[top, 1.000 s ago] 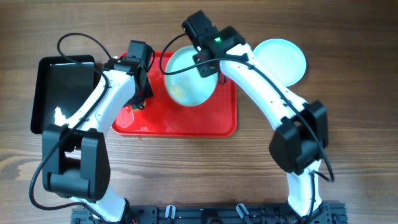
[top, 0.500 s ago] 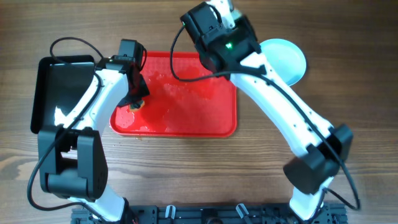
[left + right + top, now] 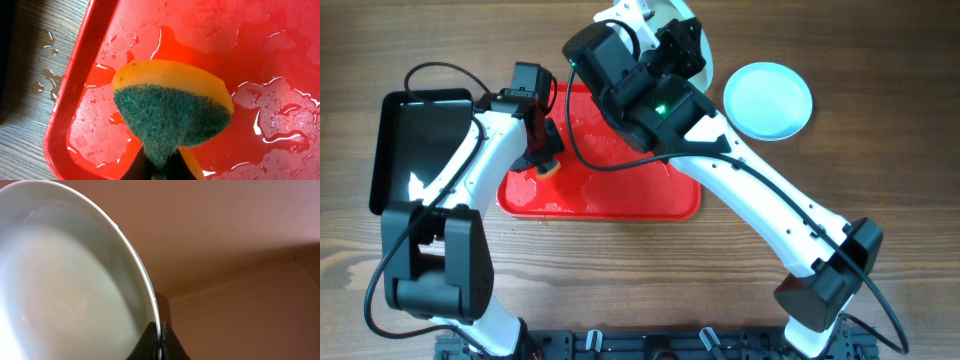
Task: Clean dirty plates on tray and stack at the side
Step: 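Lift the plate with the right gripper and stack it on the right pile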
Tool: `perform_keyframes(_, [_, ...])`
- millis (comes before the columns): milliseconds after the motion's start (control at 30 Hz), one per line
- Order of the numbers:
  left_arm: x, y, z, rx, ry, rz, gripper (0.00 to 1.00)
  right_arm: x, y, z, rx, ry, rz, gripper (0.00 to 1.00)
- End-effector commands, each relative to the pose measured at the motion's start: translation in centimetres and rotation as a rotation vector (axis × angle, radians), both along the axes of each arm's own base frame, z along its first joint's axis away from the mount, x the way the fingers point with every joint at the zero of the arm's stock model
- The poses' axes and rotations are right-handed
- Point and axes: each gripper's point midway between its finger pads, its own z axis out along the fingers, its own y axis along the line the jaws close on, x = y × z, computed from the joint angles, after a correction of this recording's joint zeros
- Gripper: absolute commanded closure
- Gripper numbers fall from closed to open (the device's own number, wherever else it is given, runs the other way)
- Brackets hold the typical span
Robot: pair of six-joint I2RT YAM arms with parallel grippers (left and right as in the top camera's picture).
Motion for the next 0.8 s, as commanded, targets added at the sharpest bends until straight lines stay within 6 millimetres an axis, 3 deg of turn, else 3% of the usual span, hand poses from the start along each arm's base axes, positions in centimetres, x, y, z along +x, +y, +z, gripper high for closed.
perform_keyframes(0, [-0.1, -0.2, 0.2, -0.013, -0.008, 0.012, 0.96, -0.2, -0.3, -0.3, 0.111, -0.013, -0.003, 0.96])
perform_keyframes(167, [-0.1, -0.1, 0.2, -0.013, -0.007, 0.012, 0.96, -1.1, 2.7, -9.6, 0.600, 0.430, 0.155, 0.96])
perform_keyframes(233, [-0.1, -0.2, 0.2, -0.013, -0.007, 0.012, 0.96, -1.1, 2.6, -11.0, 0.785, 0.545, 0.163, 0.96])
perform_keyframes(300, [-0.2, -0.3, 0.2, -0.020, -0.003, 0.011, 0.96, -0.4, 1.0, -11.6, 0.930, 0.599, 0.122, 0.96])
perform_keyframes(367, [-0.2, -0.5, 0.2, -0.031, -0.001, 0.009, 0.96, 0.5, -2.0, -12.1, 1.025, 0.606, 0.035, 0.96])
perform_keyframes(533, [-0.2, -0.8, 0.1, -0.049, -0.002, 0.006, 0.96, 1.8, -12.9, -14.1, 1.122, 0.546, -0.271, 0.96])
perform_keyframes(700, [-0.1, -0.8, 0.2, -0.050, -0.006, 0.006, 0.96, 1.2, -21.7, -18.6, 1.209, 0.526, -0.488, 0.96])
perform_keyframes(767, [-0.1, -0.8, 0.2, -0.050, -0.007, 0.006, 0.96, 1.1, -23.6, -20.2, 1.224, 0.505, -0.529, 0.96])
